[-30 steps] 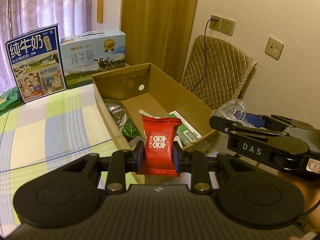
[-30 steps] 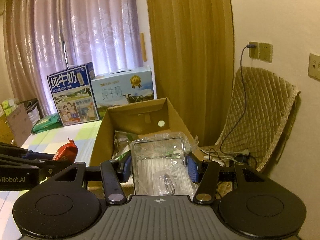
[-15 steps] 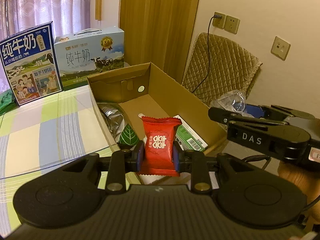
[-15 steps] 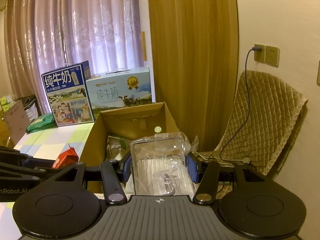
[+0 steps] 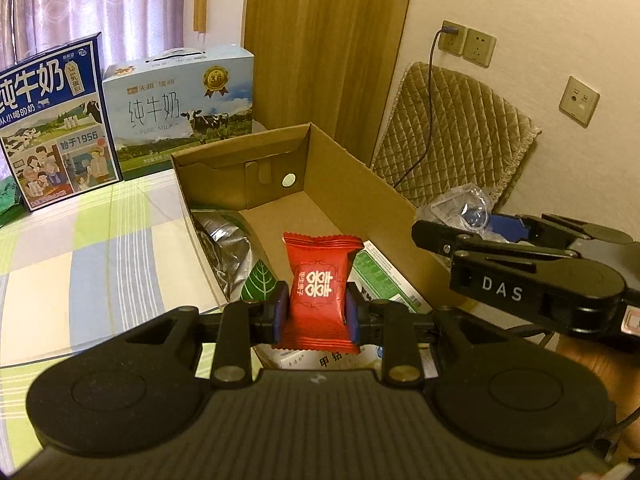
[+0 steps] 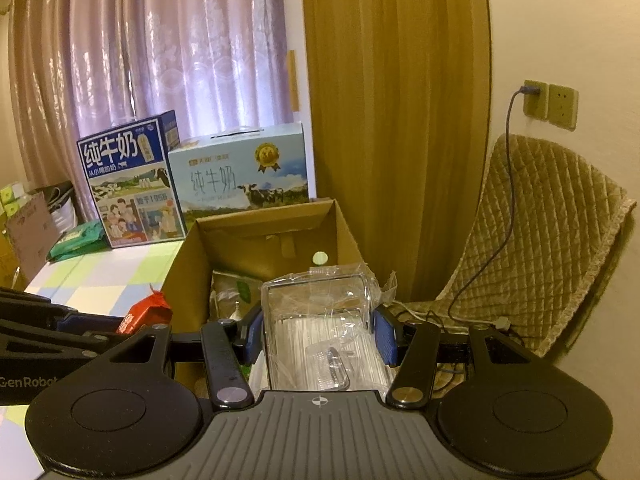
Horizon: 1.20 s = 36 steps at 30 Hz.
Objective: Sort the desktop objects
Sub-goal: 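Carry the candy packet with the left tool while the right tool carries the container over the box, then open the left tool to drop the candy while the right tool releases the container into the box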
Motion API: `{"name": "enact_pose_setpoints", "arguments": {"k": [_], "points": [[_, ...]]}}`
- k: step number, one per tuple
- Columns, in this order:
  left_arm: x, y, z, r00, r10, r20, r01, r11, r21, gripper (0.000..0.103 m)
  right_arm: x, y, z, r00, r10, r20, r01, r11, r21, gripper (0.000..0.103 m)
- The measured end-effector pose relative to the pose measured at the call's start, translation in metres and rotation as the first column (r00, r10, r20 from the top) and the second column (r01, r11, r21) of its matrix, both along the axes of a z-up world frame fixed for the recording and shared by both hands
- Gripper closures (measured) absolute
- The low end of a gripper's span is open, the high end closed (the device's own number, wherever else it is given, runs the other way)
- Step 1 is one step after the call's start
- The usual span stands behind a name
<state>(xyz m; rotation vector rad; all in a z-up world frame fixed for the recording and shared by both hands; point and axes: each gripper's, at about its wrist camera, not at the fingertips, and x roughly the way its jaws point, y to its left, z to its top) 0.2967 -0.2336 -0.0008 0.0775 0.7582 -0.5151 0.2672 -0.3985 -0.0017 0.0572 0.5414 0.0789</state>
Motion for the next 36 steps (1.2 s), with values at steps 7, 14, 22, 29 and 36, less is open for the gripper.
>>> {"name": "enact_pose_setpoints", "arguments": {"k": [7,14,22,29,36], "points": [[0.011,-0.003,-0.006,1.0,0.002,-0.021,-0.003,1.0,-0.021,0.079,0.009,-0.003,-0.002,1.0,-0.004,-0.006,0.004,1.0,-0.006,0.052],[0.023,0.0,-0.009,0.999,0.026,-0.037,-0.028,0.998,-0.05,0.079,0.015,-0.002,-0.003,1.0,-0.002,-0.008,0.002,1.0,-0.015,0.052],[0.022,0.012,-0.005,0.998,0.054,-0.014,-0.055,0.998,-0.034,0.062,0.018,0.001,-0.003,1.0,0.006,-0.01,-0.006,1.0,-0.017,0.052],[0.01,0.029,0.0,0.997,0.083,0.006,-0.083,0.996,-0.015,0.061,0.02,0.006,-0.001,1.0,0.023,-0.012,-0.022,1.0,0.009,0.052],[0.001,0.044,0.0,0.993,0.116,0.005,-0.116,0.993,-0.018,0.047,0.033,0.012,0.001,0.998,0.056,-0.009,-0.056,0.996,0.065,0.036]]}}
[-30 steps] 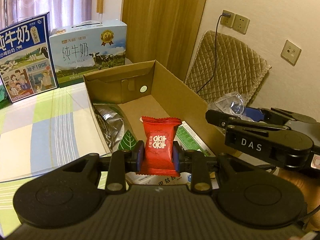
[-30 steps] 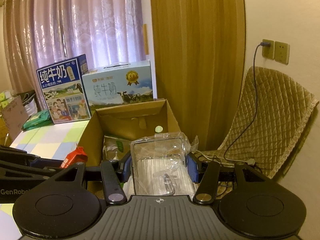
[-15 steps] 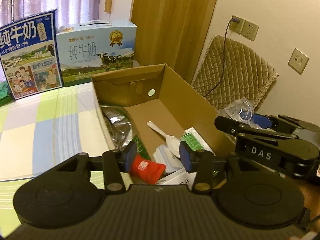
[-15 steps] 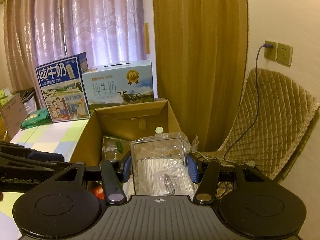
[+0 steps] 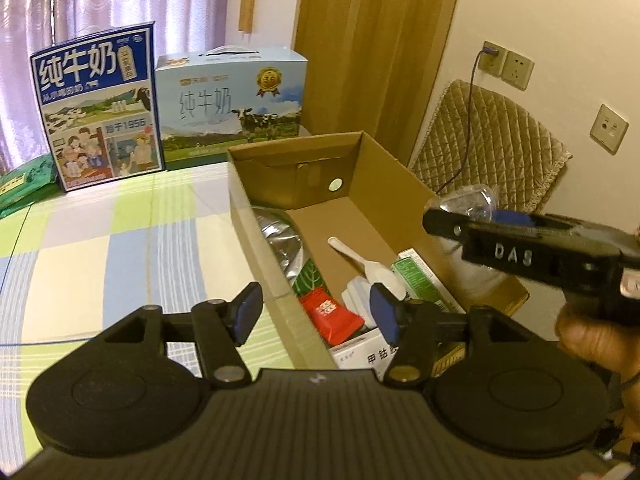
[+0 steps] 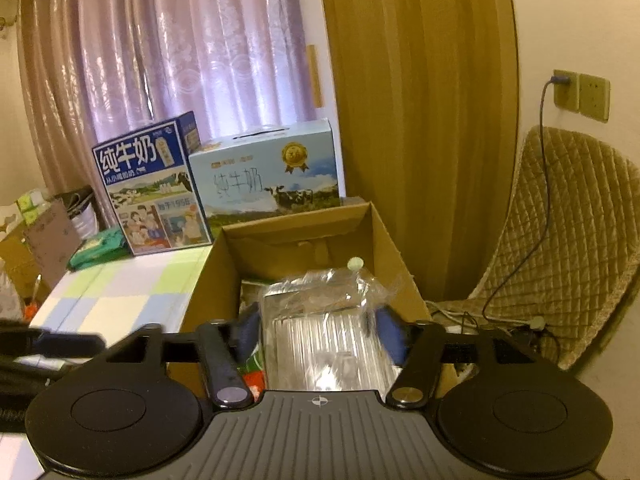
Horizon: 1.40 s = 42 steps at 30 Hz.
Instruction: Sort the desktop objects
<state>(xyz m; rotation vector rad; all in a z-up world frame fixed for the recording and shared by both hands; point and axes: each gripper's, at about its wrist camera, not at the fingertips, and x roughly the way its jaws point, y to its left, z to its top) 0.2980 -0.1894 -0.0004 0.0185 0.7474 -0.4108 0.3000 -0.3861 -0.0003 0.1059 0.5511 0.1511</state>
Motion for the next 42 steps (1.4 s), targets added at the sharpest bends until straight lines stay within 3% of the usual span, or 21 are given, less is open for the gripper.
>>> {"name": "enact_pose_setpoints", "arguments": {"k": [8,14,18,25,35,42], "points": [[-0.02,0.016,-0.001,0.999,0.037,-0.003,-0.037,0.999,0.002,0.029,-0.013,-0.018,0.003,0.999,-0.042,0.018,0.041,0.998,0.047,0.026],[-0.045,0.016,0.003,0.998,0.054,0.024,-0.054,0.999,0.003,0.009,-0.044,-0.037,0.006,0.996,-0.085,0.02,0.083,0.992,0.094,0.018],[-0.064,0.014,0.006,0.996,0.074,0.047,-0.075,0.997,0.007,0.002,-0.069,-0.044,0.01,0.995,-0.096,0.016,0.093,0.989,0.114,0.011],[-0.091,0.012,0.011,0.992,0.111,0.063,-0.111,0.994,0.012,0.001,-0.113,-0.053,0.017,0.994,-0.11,0.008,0.108,0.986,0.123,0.002],[-0.121,0.003,0.012,0.989,0.147,-0.02,-0.146,0.989,0.023,0.001,-0.157,-0.057,0.024,0.994,-0.106,-0.024,0.108,0.989,0.102,0.002],[-0.139,-0.005,0.016,0.99,0.142,0.0,-0.142,0.988,0.052,0.001,-0.178,-0.055,0.024,0.994,-0.103,-0.039,0.105,0.992,0.074,0.002]]}}
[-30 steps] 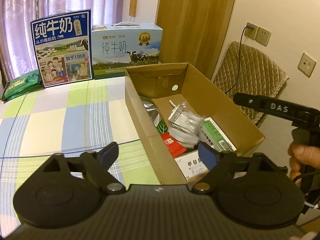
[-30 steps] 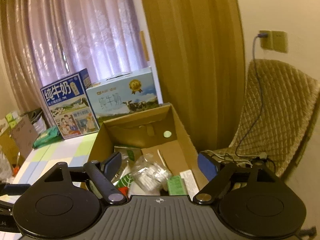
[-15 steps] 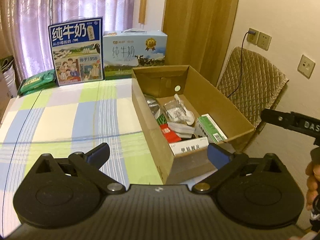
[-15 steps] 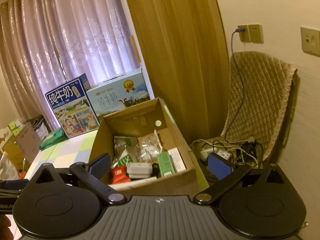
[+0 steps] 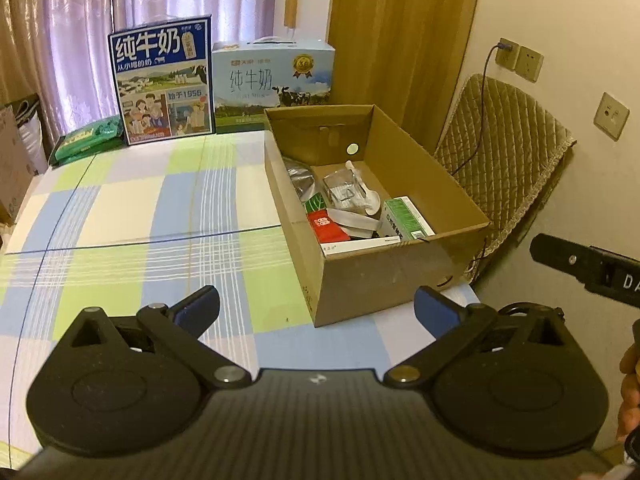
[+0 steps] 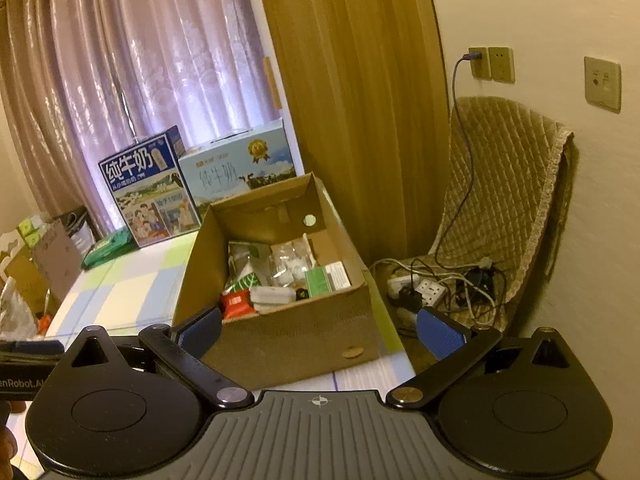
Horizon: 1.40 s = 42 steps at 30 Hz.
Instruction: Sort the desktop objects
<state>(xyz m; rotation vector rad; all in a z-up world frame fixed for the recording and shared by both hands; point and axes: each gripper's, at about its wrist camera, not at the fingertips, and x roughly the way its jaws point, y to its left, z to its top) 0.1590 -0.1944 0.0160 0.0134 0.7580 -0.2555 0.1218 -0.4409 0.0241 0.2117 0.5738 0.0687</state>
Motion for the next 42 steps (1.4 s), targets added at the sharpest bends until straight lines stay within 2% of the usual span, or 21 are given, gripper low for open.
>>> {"name": "enact_pose_setpoints", "arguments": {"k": [42], "points": [[-0.012,-0.002,0.006,1.0,-0.002,0.015,0.002,1.0,0.028,0.001,-0.02,0.017,0.015,0.999,0.038,0.014,-0.038,0.999,-0.025,0.002]]}}
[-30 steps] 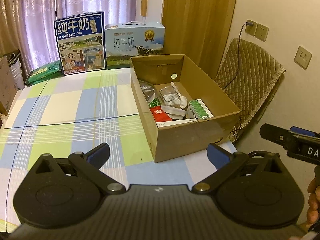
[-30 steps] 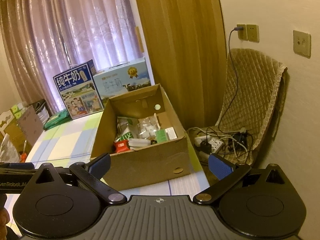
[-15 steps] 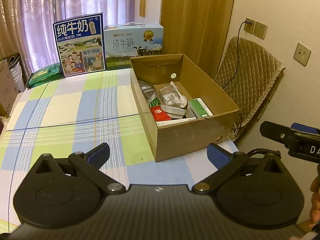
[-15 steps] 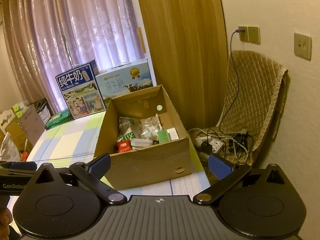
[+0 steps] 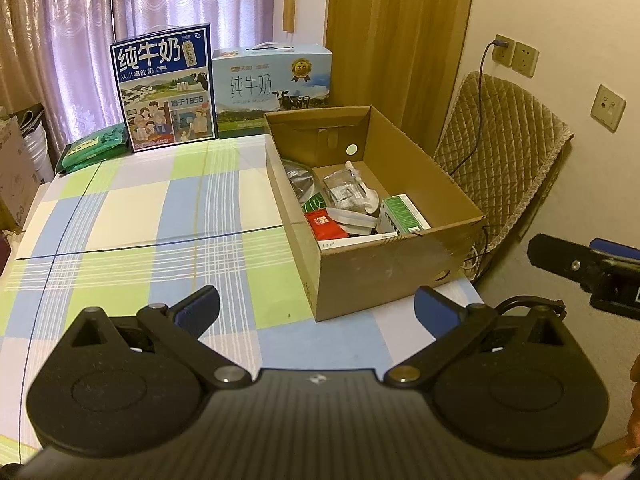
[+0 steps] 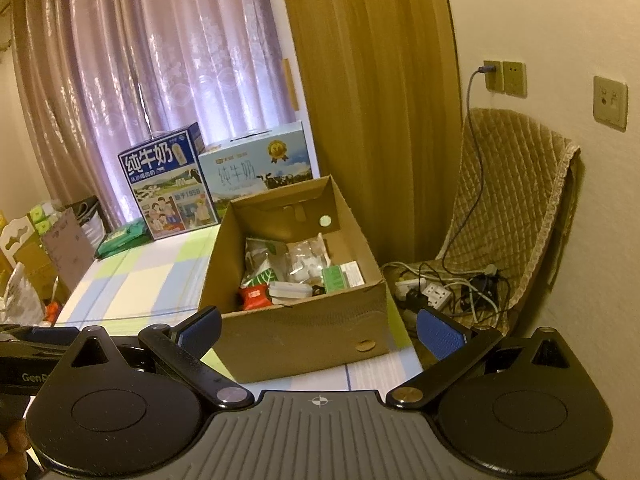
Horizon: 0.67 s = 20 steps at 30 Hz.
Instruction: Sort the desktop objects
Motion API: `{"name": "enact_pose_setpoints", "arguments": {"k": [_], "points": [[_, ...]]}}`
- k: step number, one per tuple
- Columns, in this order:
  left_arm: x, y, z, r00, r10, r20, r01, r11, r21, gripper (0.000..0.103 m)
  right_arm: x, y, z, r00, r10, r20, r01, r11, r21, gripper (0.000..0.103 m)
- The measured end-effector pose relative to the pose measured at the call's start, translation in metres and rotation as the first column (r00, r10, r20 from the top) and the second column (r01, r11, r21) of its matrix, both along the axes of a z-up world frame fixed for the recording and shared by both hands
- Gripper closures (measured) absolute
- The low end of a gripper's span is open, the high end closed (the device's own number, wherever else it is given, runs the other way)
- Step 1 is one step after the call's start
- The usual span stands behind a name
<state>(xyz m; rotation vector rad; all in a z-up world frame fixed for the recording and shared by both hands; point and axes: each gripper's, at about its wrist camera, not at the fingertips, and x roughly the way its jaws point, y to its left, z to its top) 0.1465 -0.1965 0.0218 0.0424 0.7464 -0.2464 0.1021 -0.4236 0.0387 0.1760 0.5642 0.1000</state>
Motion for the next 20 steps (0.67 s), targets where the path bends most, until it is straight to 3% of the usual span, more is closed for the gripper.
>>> {"name": "enact_pose_setpoints", "arguments": {"k": [20], "points": [[-0.0059,-0.0016,-0.0011,1.0,-0.019,0.016,0.019,1.0,0.013,0.001,-0.0037,-0.001,0.0011,1.0,-0.001,-0.005,0.001,1.0,-0.001,0.002]]}}
